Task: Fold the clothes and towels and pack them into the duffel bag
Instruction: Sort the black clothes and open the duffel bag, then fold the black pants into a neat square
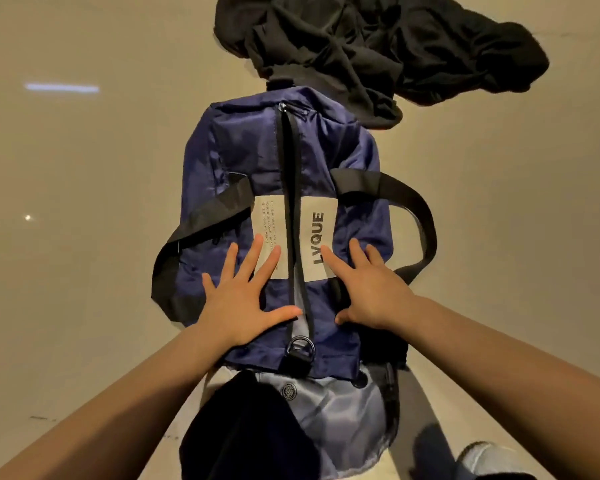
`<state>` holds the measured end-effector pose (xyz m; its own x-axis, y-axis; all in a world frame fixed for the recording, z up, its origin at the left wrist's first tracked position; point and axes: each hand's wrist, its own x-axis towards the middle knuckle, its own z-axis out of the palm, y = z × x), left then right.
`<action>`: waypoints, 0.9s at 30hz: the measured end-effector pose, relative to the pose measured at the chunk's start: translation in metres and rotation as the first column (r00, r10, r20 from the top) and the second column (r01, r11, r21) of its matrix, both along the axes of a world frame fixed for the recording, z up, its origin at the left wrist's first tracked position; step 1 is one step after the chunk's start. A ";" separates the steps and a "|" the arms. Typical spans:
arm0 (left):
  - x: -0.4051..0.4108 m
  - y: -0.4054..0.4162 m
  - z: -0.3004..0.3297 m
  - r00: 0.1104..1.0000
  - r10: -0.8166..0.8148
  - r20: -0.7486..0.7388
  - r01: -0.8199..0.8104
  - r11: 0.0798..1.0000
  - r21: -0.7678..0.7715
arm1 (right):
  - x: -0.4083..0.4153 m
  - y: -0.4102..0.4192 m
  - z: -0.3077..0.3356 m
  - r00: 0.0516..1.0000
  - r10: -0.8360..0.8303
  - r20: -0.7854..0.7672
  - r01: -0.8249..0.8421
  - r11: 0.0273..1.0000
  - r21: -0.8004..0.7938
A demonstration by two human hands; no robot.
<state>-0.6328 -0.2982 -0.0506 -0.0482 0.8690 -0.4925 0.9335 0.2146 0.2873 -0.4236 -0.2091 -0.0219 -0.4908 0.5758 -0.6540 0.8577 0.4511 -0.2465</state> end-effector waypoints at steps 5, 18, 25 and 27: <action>-0.059 -0.019 -0.002 0.971 0.240 0.022 -0.240 0.971 0.016 | -0.087 0.030 -0.001 0.961 0.277 0.019 -0.277 0.961 0.006; -0.285 -0.071 0.014 0.727 0.629 -0.275 -0.656 0.755 -0.006 | -0.321 -0.003 -0.008 0.867 0.355 -0.349 -0.423 0.895 -0.140; -0.305 -0.108 0.020 0.616 0.768 -0.178 -0.762 0.637 0.113 | -0.369 -0.046 -0.020 0.830 0.423 -0.362 -0.479 0.874 -0.077; -0.292 -0.099 0.025 0.612 0.774 -0.163 -0.744 0.633 0.211 | -0.367 -0.042 -0.017 0.826 0.419 -0.376 -0.488 0.866 -0.109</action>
